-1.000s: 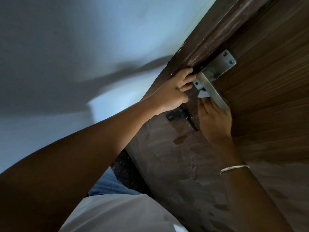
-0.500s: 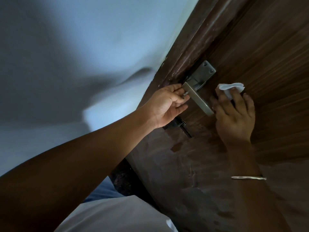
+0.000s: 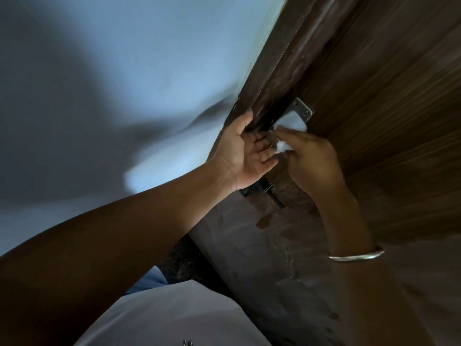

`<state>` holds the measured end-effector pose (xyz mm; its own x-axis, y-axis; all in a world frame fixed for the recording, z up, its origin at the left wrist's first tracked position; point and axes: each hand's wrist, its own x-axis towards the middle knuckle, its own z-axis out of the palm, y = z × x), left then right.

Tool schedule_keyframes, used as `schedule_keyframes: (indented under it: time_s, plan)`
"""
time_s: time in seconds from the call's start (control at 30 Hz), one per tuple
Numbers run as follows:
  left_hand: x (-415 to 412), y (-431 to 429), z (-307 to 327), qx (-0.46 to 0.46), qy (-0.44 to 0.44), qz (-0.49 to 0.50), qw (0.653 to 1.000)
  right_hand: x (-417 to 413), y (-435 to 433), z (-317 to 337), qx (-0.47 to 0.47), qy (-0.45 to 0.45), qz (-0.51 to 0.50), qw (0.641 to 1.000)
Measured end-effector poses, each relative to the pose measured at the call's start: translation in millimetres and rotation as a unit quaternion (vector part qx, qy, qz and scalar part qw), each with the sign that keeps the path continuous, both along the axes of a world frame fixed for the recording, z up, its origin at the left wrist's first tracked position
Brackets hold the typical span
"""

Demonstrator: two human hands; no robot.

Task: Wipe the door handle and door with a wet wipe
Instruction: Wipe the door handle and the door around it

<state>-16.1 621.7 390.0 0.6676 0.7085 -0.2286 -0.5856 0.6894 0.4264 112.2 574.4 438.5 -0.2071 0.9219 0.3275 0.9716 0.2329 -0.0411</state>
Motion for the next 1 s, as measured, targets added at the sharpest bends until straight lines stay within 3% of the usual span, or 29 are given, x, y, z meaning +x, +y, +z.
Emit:
schedule_keyframes:
  time_s: [0.13, 0.23, 0.33, 0.43, 0.53, 0.63, 0.7, 0.8, 0.87, 0.93, 1.0]
  plan:
    - [3.7, -2.1, 6.3, -0.015, -0.008, -0.011, 1.0, -7.3, 5.4, -9.4, 0.011, -0.038, -0.047, 0.998]
    - [1.3, 0.4, 9.4, -0.033, -0.024, -0.02, 0.999, -28.4, 13.9, -16.5, -0.001, -0.036, -0.014, 0.999]
    - [-1.8, 6.8, 11.4, -0.036, -0.014, -0.039, 0.998, -18.2, 2.7, -18.8, 0.049, -0.035, 0.049, 0.997]
    - [-0.6, 8.8, 9.6, -0.029, 0.024, -0.035, 0.999, -3.8, -12.4, -19.5, 0.09, 0.0, 0.032, 0.995]
    - [4.6, 8.9, 8.6, -0.016, 0.053, -0.026, 0.998, -13.5, -3.7, -15.7, 0.055, 0.004, -0.063, 0.997]
    - [7.0, 6.1, 6.8, 0.008, 0.108, 0.0, 0.994, -21.7, -0.1, -15.4, 0.004, -0.01, -0.059, 0.998]
    - [9.1, 0.5, 8.8, 0.048, 0.17, 0.027, 0.984, -20.0, -5.8, -13.8, -0.026, 0.046, -0.068, 0.996]
    - [12.1, -10.0, 10.4, 0.167, 0.298, 0.101, 0.935, -17.1, -9.6, -11.9, 0.005, 0.157, -0.12, 0.98]
    - [12.2, -15.8, 11.2, 0.304, 0.389, 0.155, 0.856, -19.4, -2.9, -10.8, 0.033, 0.202, -0.159, 0.966]
    - [10.9, -17.0, 11.5, 0.4, 0.429, 0.184, 0.789, -22.8, 6.3, -9.4, 0.024, 0.192, -0.189, 0.963]
    - [8.7, -11.5, 10.2, 0.419, 0.441, 0.208, 0.766, -24.9, 13.2, -7.8, 0.02, 0.17, -0.196, 0.966]
